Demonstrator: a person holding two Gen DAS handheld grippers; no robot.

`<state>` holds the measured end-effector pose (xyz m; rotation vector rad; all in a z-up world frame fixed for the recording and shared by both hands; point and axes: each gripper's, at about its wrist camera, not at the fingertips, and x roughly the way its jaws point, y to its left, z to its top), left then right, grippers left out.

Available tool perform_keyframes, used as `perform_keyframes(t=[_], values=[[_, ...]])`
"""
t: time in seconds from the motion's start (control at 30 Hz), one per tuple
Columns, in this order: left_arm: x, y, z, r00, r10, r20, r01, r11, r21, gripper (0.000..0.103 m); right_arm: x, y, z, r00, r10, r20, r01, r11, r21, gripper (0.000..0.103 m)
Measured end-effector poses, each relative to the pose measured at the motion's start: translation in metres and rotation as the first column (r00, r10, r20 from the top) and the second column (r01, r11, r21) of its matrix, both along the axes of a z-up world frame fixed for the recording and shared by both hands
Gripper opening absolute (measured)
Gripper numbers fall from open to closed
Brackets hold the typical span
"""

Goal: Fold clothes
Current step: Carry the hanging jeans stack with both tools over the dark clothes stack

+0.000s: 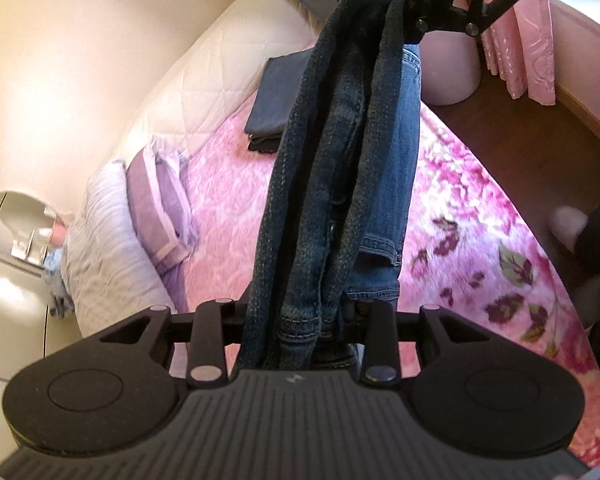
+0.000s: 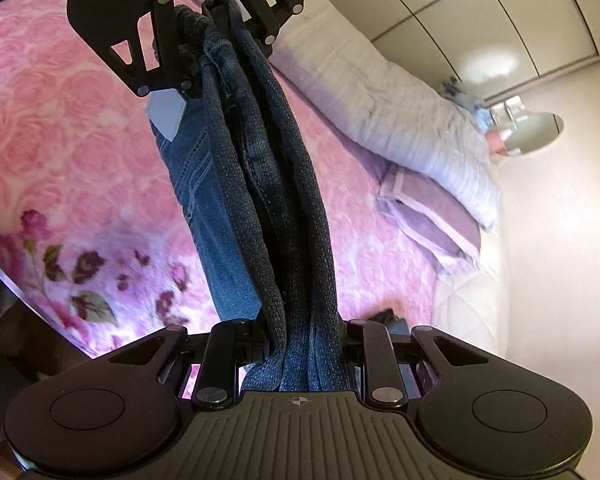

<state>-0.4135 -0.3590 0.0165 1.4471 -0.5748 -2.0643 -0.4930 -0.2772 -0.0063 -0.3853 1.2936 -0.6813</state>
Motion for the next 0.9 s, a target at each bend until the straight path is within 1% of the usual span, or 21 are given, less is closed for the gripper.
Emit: perform_keyframes(t=[0.1, 0.2, 0.4, 0.57, 0.7, 0.8, 0.9], values=[[-0.026, -0.011, -0.005, 1.0, -0.009, 0.012, 0.009, 1.0, 0.011, 0.032, -0.021, -0.012, 0.0, 1.0, -0.014, 0.005, 0.014, 1.0, 0.015, 0.023], [-0.057, -0.024, -0.012, 1.0, 0.005, 0.028, -0.005, 1.0, 0.024, 0.032, -0.049, -0.029, -0.003, 1.0, -0.006, 0.01, 0.005, 0.999, 0.032, 0.023], [-0.12, -0.042, -0.023, 0.996, 0.069, 0.053, -0.071, 0.996, 0.049, 0.032, -0.11, -0.071, -0.016, 0.998, 0.047, 0.033, -0.049, 0.997, 0.066, 0.023], [-0.159, -0.06, -0.027, 0.992, 0.104, 0.065, -0.108, 0.992, 0.06, 0.032, -0.151, -0.101, -0.021, 0.996, 0.079, 0.045, -0.082, 0.993, 0.083, 0.023], [-0.181, -0.076, -0.028, 0.994, 0.086, 0.071, -0.091, 0.994, 0.069, 0.032, -0.176, -0.122, -0.024, 0.996, 0.07, 0.061, -0.076, 0.992, 0.101, 0.023], [-0.196, -0.092, -0.03, 0.997, 0.036, 0.071, -0.041, 0.997, 0.063, 0.031, -0.191, -0.137, -0.026, 0.997, 0.039, 0.067, -0.047, 0.992, 0.118, 0.023], [-0.215, -0.114, -0.032, 0.999, -0.008, 0.045, 0.006, 0.999, 0.047, 0.031, -0.204, -0.153, -0.025, 0.998, -0.012, 0.06, 0.005, 0.993, 0.116, 0.023]])
